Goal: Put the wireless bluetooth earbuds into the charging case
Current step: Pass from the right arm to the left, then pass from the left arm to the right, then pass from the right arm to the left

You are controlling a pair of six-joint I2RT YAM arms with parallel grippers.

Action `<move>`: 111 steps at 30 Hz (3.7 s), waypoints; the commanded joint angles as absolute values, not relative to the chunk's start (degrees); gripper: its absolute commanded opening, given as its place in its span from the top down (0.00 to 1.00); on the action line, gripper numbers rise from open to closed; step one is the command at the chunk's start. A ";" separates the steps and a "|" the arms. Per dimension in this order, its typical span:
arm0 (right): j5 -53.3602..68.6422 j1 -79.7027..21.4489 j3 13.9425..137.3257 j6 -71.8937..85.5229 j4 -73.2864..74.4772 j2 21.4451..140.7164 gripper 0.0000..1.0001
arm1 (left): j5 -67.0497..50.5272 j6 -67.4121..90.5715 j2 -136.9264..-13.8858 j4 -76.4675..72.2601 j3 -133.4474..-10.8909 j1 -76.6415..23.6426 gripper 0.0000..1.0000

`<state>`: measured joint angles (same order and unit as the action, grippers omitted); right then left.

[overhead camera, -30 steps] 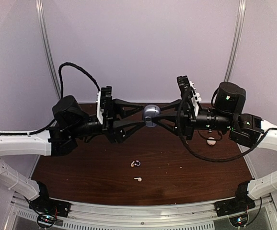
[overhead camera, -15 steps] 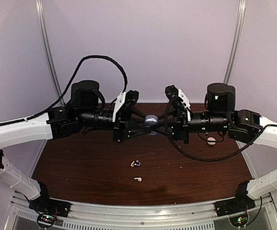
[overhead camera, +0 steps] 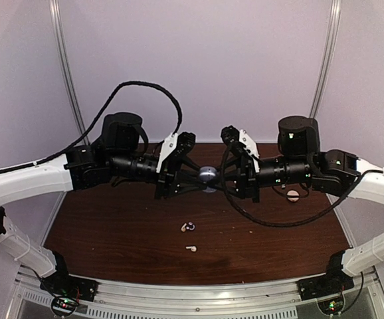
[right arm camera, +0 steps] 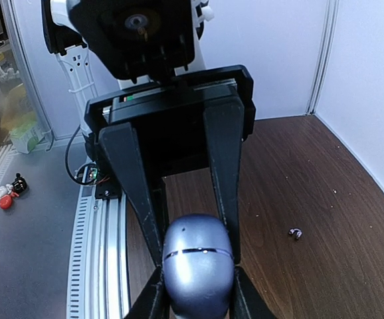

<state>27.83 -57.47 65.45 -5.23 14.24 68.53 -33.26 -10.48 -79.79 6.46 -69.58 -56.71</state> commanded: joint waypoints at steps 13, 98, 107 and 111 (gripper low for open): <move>24.33 -54.91 59.01 3.69 -2.58 60.91 0.25 | -34.18 2.97 -76.67 -21.87 -62.62 -52.80 0.91; 29.02 -55.45 60.28 -3.56 11.86 65.37 0.90 | -39.49 -4.25 -79.42 2.52 -69.62 -55.44 0.52; 28.71 -55.54 62.38 -4.39 15.10 67.93 0.90 | -41.17 -4.90 -80.99 3.42 -70.58 -55.45 0.56; 28.63 -55.54 62.89 -4.62 15.64 68.23 0.90 | -41.05 -5.64 -81.37 4.00 -70.58 -55.41 0.65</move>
<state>29.76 -55.31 60.64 -4.14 15.31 67.77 -38.83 -4.27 -80.88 4.78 -68.60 -55.31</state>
